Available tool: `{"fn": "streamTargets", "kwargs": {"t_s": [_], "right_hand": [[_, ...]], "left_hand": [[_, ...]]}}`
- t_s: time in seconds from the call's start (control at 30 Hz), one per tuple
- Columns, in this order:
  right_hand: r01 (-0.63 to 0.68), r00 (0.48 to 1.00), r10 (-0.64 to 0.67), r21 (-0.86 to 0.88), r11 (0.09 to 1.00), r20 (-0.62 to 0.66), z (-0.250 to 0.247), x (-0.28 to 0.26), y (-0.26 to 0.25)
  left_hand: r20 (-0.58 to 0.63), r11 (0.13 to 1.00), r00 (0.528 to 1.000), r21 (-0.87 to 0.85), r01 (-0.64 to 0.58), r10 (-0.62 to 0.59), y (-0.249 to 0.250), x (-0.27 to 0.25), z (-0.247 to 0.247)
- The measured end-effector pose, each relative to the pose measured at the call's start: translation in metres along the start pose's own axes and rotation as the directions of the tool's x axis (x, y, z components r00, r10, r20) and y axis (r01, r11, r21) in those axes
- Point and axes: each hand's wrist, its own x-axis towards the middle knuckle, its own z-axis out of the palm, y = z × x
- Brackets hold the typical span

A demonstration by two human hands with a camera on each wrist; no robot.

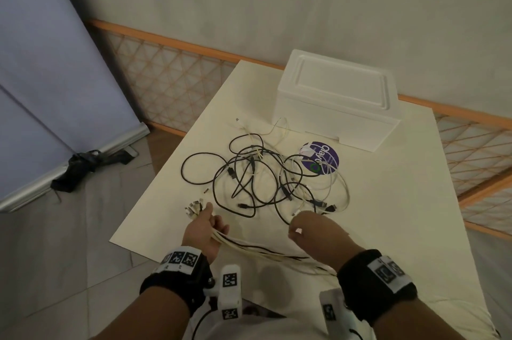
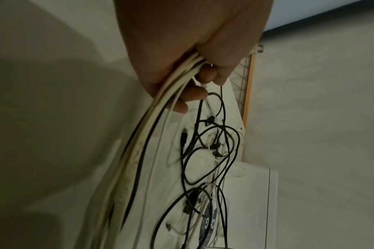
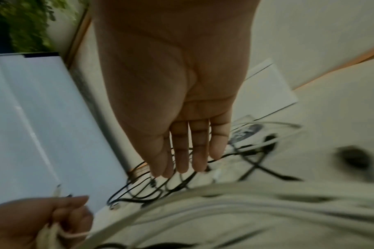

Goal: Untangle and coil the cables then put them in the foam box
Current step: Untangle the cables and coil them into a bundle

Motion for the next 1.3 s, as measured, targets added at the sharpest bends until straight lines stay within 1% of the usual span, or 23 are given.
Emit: {"fn": "streamTargets", "kwargs": {"t_s": [0.07, 0.13, 0.2, 0.27, 0.3, 0.33, 0.4, 0.43, 0.5, 0.6, 0.67, 0.73, 0.77, 0.83, 0.87, 0.9, 0.97, 1.0, 1.1, 1.13, 1.2, 1.3], "right_hand": [[0.182, 0.983, -0.181, -0.033, 0.983, 0.016, 0.0, 0.015, -0.023], [0.292, 0.956, -0.288, -0.062, 0.955, 0.064, 0.003, 0.031, -0.043], [0.357, 0.928, -0.344, -0.077, 0.931, 0.143, 0.009, 0.044, -0.057], [0.413, 0.897, -0.383, -0.11, 0.904, 0.219, 0.016, 0.053, -0.064], [0.423, 0.893, -0.389, -0.124, 0.898, 0.227, 0.018, 0.056, -0.066], [0.403, 0.905, -0.379, -0.104, 0.909, 0.192, 0.017, 0.056, -0.066], [0.302, 0.95, -0.302, 0.019, 0.953, 0.075, 0.007, 0.054, -0.066], [0.266, 0.964, -0.267, 0.071, 0.961, 0.002, 0.001, 0.051, -0.065], [0.194, 0.977, -0.178, 0.144, 0.97, -0.115, -0.009, 0.046, -0.06], [0.087, 0.976, -0.017, 0.317, 0.944, -0.219, -0.027, 0.039, -0.05], [0.075, 0.96, 0.064, 0.467, 0.881, -0.274, -0.039, 0.034, -0.042], [0.078, 0.944, 0.141, 0.619, 0.781, -0.298, -0.047, 0.027, -0.034], [0.088, 0.934, 0.178, 0.68, 0.727, -0.31, -0.051, 0.024, -0.03], [0.114, 0.92, 0.237, 0.793, 0.598, -0.311, -0.055, 0.019, -0.022], [0.108, 0.924, 0.253, 0.831, 0.546, -0.286, -0.054, 0.018, -0.018], [0.083, 0.933, 0.258, 0.849, 0.522, -0.25, -0.053, 0.017, -0.015], [0.016, 0.955, 0.242, 0.842, 0.539, -0.173, -0.047, 0.016, -0.012], [-0.01, 0.963, 0.232, 0.837, 0.548, -0.14, -0.044, 0.016, -0.012], [-0.072, 0.977, 0.204, 0.823, 0.564, -0.054, -0.039, 0.013, -0.01], [-0.086, 0.982, 0.187, 0.804, 0.589, -0.033, -0.04, 0.011, -0.009], [-0.107, 0.986, 0.165, 0.727, 0.678, -0.008, -0.041, 0.006, -0.004], [-0.164, 0.979, 0.204, 0.545, 0.822, -0.013, -0.037, -0.001, 0.012]], "left_hand": [[0.007, 1.0, 1.0, 0.007, -0.014, 0.014, 0.003, -0.005, 0.002], [0.036, 0.998, 0.999, 0.06, -0.026, 0.024, 0.004, -0.007, 0.001], [0.077, 0.996, 0.997, 0.085, -0.013, 0.007, 0.005, -0.006, -0.001], [0.11, 0.998, 0.994, 0.068, -0.011, 0.004, 0.008, -0.005, 0.0], [0.126, 0.998, 0.992, 0.061, -0.018, 0.011, 0.01, -0.006, 0.003], [0.151, 0.998, 0.988, 0.059, -0.029, 0.02, 0.011, -0.007, 0.006], [0.214, 0.996, 0.976, 0.056, -0.063, 0.049, 0.015, -0.011, 0.013], [0.24, 0.995, 0.969, 0.057, -0.079, 0.063, 0.016, -0.011, 0.016], [0.274, 0.995, 0.959, 0.053, -0.086, 0.068, 0.02, -0.012, 0.023], [0.29, 0.997, 0.957, 0.063, -0.052, 0.032, 0.026, -0.007, 0.033], [0.264, 0.993, 0.965, 0.12, -0.021, -0.012, 0.026, -0.004, 0.041], [0.239, 0.984, 0.969, 0.178, 0.016, -0.059, 0.023, -0.002, 0.046], [0.245, 0.979, 0.966, 0.2, 0.029, -0.079, 0.02, -0.002, 0.049], [0.309, 0.971, 0.945, 0.237, 0.033, -0.108, 0.014, -0.004, 0.054], [0.356, 0.97, 0.928, 0.242, 0.024, -0.112, 0.012, -0.005, 0.057], [0.408, 0.971, 0.907, 0.237, 0.009, -0.108, 0.01, -0.007, 0.061], [0.491, 0.977, 0.867, 0.213, -0.022, -0.088, 0.007, -0.013, 0.069], [0.51, 0.978, 0.857, 0.205, -0.044, -0.069, 0.007, -0.016, 0.072], [0.497, 0.969, 0.868, 0.213, -0.123, 0.0, 0.007, -0.019, 0.077], [0.486, 0.97, 0.874, 0.206, -0.126, 0.01, 0.008, -0.018, 0.077], [0.462, 0.979, 0.887, 0.174, -0.109, 0.016, 0.011, -0.015, 0.076], [0.431, 0.984, 0.902, 0.155, -0.088, 0.013, 0.016, -0.01, 0.074]]}}
